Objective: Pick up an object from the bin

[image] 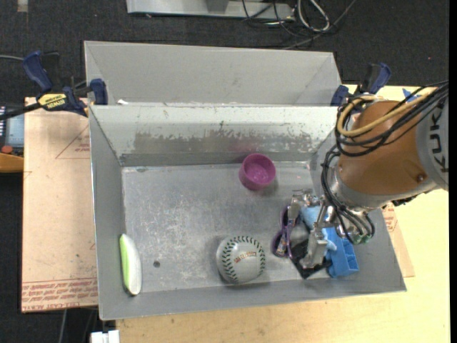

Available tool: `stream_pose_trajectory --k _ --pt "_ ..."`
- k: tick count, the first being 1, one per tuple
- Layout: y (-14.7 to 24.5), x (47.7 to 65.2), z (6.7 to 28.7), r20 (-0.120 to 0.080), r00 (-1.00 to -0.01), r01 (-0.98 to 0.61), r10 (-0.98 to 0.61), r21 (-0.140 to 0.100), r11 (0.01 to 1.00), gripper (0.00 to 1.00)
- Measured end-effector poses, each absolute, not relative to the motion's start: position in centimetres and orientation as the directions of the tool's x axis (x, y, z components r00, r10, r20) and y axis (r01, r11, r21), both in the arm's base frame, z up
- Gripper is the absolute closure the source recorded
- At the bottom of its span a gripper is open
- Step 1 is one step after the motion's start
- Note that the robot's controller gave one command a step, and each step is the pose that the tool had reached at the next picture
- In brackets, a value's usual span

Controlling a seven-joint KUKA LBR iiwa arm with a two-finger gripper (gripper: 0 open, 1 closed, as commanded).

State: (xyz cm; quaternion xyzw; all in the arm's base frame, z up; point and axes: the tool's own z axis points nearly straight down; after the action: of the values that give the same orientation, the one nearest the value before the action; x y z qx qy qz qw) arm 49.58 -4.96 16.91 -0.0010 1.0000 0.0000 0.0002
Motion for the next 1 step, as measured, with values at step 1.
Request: stream_pose_trajectory --k 1 --pt "-4.96 49.58 16.91 0.0 -1.0 -0.002 -0.002 0.0 1.0 0.0"
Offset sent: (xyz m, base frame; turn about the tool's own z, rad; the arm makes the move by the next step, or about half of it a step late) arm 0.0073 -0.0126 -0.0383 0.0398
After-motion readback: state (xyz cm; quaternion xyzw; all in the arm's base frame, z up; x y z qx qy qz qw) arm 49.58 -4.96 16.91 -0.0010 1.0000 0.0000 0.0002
